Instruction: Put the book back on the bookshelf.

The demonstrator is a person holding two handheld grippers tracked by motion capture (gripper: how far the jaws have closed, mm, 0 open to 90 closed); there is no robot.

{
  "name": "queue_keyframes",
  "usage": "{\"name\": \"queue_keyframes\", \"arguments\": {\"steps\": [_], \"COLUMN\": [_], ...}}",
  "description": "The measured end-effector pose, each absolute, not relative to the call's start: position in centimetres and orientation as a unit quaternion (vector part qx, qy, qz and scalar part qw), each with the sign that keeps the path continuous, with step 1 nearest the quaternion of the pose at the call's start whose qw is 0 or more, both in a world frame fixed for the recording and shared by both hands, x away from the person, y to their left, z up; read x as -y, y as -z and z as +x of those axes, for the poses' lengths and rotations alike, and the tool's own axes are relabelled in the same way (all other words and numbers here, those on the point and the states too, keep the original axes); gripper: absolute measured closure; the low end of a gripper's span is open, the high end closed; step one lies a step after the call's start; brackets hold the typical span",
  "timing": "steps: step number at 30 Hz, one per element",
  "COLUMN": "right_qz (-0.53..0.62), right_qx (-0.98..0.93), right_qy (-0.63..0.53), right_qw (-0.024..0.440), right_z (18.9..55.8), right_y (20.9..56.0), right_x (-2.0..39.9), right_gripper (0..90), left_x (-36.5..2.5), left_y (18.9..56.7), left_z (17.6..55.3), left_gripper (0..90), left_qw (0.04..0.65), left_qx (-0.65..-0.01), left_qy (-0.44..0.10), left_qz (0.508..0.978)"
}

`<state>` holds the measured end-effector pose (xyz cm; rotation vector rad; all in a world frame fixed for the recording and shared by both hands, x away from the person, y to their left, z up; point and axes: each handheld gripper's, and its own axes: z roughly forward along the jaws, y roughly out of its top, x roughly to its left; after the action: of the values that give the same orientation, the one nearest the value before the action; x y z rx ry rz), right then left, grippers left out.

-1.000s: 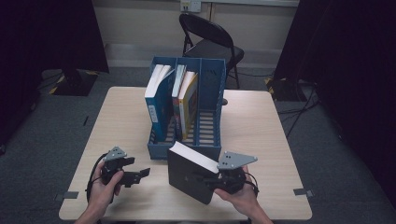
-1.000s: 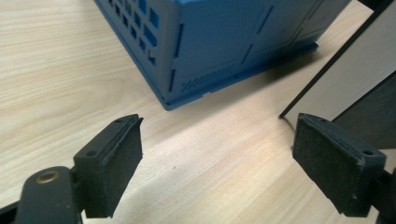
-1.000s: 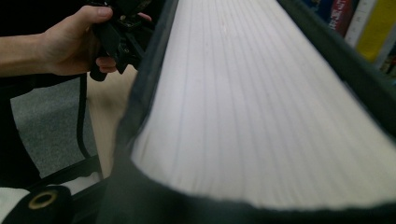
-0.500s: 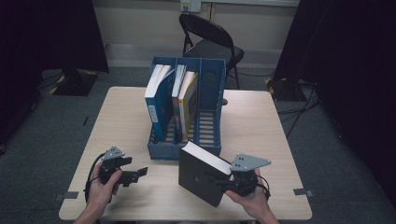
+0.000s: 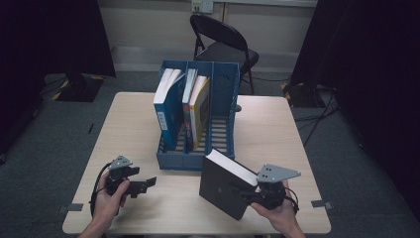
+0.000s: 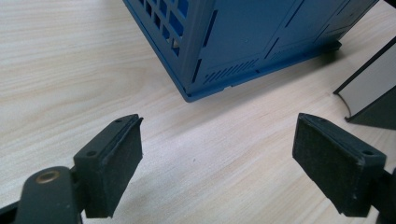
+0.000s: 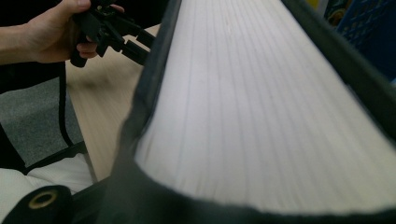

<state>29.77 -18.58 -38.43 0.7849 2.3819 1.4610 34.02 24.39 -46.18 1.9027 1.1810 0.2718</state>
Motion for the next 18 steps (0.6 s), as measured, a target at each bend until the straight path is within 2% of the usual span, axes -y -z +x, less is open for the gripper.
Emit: {"name": "queue_keyframes", "arguments": {"steps": [18], "right_qz": [0.310], "right_qx": [-0.802], "right_qy": [-0.491], "right_qw": [0.142], "right_z": [29.7], "right_y": [38.3], "right_x": [22.9], "right_gripper": [53.0], "left_x": [-23.9], "left_y": [46.5], "left_z": [34.1], "left_gripper": [15.8], "left_qw": [0.419], "left_qx": [-0.472], "left_qy": [-0.109], "left_qz": [0.768]}}
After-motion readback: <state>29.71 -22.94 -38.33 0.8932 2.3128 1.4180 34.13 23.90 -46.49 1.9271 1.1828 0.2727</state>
